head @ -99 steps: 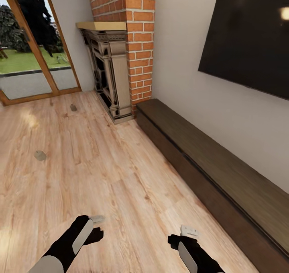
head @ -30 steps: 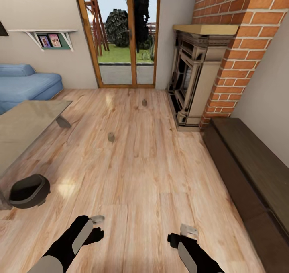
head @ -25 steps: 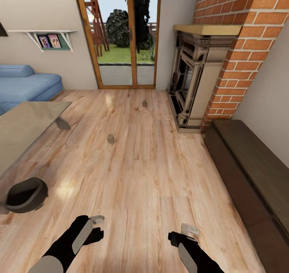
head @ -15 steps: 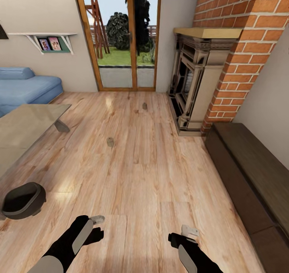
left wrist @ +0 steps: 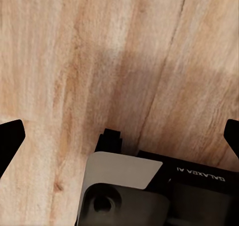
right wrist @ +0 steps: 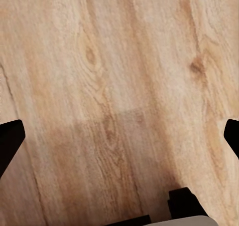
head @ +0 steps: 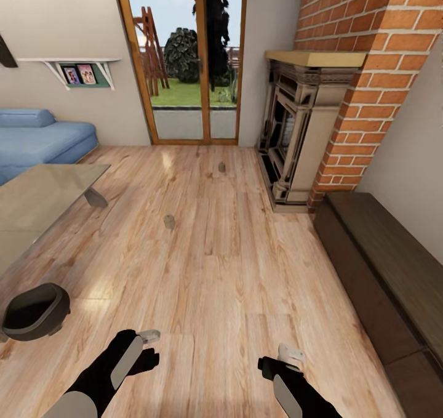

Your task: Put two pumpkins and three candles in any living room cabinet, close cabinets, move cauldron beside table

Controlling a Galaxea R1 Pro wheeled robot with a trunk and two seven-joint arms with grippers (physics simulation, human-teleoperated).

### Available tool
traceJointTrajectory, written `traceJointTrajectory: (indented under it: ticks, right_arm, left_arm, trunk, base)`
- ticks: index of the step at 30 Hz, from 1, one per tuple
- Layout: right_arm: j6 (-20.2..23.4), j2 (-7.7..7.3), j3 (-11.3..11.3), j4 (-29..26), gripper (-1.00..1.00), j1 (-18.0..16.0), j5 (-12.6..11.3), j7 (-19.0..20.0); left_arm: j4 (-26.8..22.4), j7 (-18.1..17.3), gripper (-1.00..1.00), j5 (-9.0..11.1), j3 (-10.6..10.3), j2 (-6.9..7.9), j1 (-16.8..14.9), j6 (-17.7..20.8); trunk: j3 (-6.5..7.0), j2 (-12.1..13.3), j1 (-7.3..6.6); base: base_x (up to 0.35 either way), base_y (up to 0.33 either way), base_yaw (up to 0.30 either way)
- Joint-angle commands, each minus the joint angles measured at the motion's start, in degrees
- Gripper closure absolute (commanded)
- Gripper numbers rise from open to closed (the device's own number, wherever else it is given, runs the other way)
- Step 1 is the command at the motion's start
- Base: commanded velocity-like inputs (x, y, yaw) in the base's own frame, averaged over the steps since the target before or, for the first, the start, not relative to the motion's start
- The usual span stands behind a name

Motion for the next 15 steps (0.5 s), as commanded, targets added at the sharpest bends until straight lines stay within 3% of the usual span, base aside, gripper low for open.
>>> traceJointTrajectory:
  ticks: [1,11,15]
  right_arm:
    - [0.0,0.0,0.0,0.0,-1.0,0.0,0.0,0.0]
    - [-0.1,0.0,0.0,0.0,-1.0,0.0,0.0,0.0]
    - [-0.2,0.0,0.0,0.0,-1.0,0.0,0.0,0.0]
  left_arm:
    - [0.0,0.0,-1.0,0.0,0.0,0.0,0.0,0.0]
    - [0.0,0.0,-1.0,0.0,0.0,0.0,0.0,0.0]
    - [0.0,0.0,-1.0,-0.1,0.0,0.0,0.0,0.0]
  trunk:
    - [0.1,0.0,0.0]
    - [1.05,0.0,0.0]
    - [1.44,0.0,0.0]
  base:
    - [0.0,0.0,0.0]
    - [0.006,0.0,0.0]
    - [0.174,0.0,0.0]
